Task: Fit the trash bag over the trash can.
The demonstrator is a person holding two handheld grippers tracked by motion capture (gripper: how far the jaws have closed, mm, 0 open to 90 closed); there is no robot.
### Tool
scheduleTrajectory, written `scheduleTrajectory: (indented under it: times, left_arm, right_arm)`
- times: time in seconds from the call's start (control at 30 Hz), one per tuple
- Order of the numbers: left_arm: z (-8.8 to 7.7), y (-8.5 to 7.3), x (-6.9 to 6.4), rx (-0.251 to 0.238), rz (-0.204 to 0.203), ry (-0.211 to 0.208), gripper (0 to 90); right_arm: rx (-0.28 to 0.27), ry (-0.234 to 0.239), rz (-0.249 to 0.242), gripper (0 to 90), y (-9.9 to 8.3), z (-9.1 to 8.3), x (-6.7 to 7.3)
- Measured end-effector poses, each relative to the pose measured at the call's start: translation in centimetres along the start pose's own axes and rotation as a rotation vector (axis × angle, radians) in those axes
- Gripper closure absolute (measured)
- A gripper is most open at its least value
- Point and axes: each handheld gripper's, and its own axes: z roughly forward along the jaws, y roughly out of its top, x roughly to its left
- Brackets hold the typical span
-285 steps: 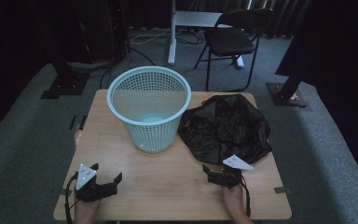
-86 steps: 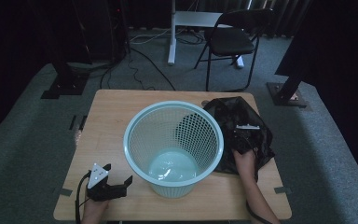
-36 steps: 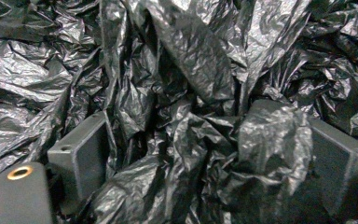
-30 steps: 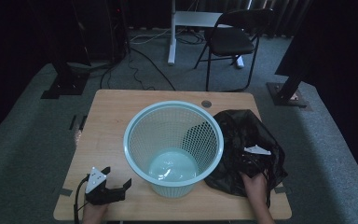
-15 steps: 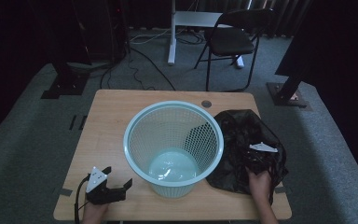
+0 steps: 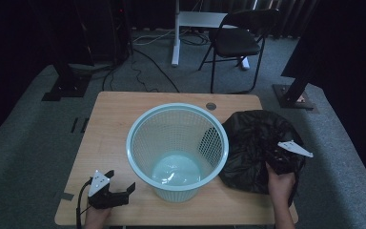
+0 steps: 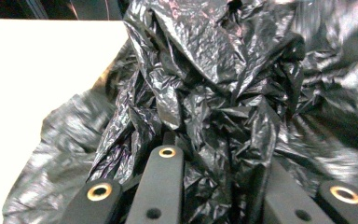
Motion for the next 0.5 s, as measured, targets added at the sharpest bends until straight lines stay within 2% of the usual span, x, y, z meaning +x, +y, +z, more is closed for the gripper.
scheduleTrajectory:
  times: [0.03,0.1,0.17,0.2,0.3,0.37,0.4,0.5]
  left_arm:
    - [0.0,0.0,0.0,0.000,-0.001,-0.002,0.9]
    - [0.0,0.0,0.0,-0.002,-0.002,-0.001,0.9]
    - [0.0,0.0,0.1,-0.001,-0.001,-0.002,0.9]
    - [0.0,0.0,0.1,-0.001,-0.001,-0.002,0.9]
    - [0.1,0.0,0.0,0.003,0.007,-0.003,0.9]
    - [0.1,0.0,0.0,0.004,0.008,-0.003,0.9]
    - [0.1,0.0,0.0,0.003,0.007,-0.003,0.9]
    - [0.1,0.0,0.0,0.003,0.003,-0.003,0.9]
  right_arm:
    - [-0.028,0.002,-0.011,84.9,0.9,-0.9,0.1]
    - [-0.042,0.007,-0.015,84.9,1.3,-1.4,0.2]
    - [-0.089,0.012,-0.035,84.9,2.7,-2.8,0.4]
    - [-0.089,0.012,-0.035,84.9,2.7,-2.8,0.4]
    - [-0.164,0.022,-0.051,85.0,4.9,-4.8,0.6]
    - [-0.177,0.023,-0.052,85.0,5.2,-5.1,0.6]
    - [-0.210,0.010,-0.063,85.0,6.3,-6.0,0.8]
    - [-0.260,-0.014,-0.081,85.0,7.9,-7.2,0.9]
